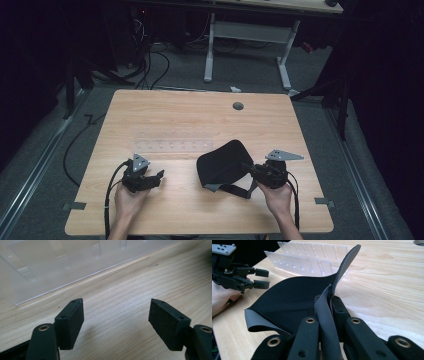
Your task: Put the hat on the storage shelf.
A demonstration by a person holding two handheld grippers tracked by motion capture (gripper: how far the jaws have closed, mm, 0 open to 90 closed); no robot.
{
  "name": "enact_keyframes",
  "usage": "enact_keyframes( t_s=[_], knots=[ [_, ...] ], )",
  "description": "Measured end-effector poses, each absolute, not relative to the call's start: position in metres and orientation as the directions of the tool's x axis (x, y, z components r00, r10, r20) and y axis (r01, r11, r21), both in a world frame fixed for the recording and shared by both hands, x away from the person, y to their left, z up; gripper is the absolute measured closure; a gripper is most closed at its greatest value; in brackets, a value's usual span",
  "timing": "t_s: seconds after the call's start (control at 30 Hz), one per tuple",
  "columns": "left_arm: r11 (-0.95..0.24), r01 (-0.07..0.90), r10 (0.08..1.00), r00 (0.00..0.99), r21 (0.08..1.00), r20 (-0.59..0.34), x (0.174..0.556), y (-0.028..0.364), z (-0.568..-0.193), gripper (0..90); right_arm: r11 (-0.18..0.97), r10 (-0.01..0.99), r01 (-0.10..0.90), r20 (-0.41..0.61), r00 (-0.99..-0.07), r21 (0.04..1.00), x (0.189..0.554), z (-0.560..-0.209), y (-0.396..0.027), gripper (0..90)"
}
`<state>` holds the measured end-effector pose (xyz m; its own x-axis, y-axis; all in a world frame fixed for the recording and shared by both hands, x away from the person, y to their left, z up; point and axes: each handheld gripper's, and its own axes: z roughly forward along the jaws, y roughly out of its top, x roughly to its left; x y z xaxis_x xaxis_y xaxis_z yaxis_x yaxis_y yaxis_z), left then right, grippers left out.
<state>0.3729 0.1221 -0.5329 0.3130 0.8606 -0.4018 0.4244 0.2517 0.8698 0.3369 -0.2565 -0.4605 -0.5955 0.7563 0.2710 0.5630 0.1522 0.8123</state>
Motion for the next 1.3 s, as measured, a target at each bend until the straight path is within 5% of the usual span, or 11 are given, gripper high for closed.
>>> enact_keyframes(
  t_s=[0.67,1.3],
  knots=[
    [0.178,0.410,0.731,0.553,0.895,-0.399,0.340,0.098,-0.506,27.4,0.168,0.710,0.557,0.293,-0.641,0.813,0.342,-0.456,-0.229,85.4],
    [0.107,0.386,0.676,0.648,0.916,-0.352,0.326,0.079,-0.497,25.0,0.222,0.696,0.559,0.272,-0.664,0.799,0.344,-0.453,-0.203,85.3]
  ],
)
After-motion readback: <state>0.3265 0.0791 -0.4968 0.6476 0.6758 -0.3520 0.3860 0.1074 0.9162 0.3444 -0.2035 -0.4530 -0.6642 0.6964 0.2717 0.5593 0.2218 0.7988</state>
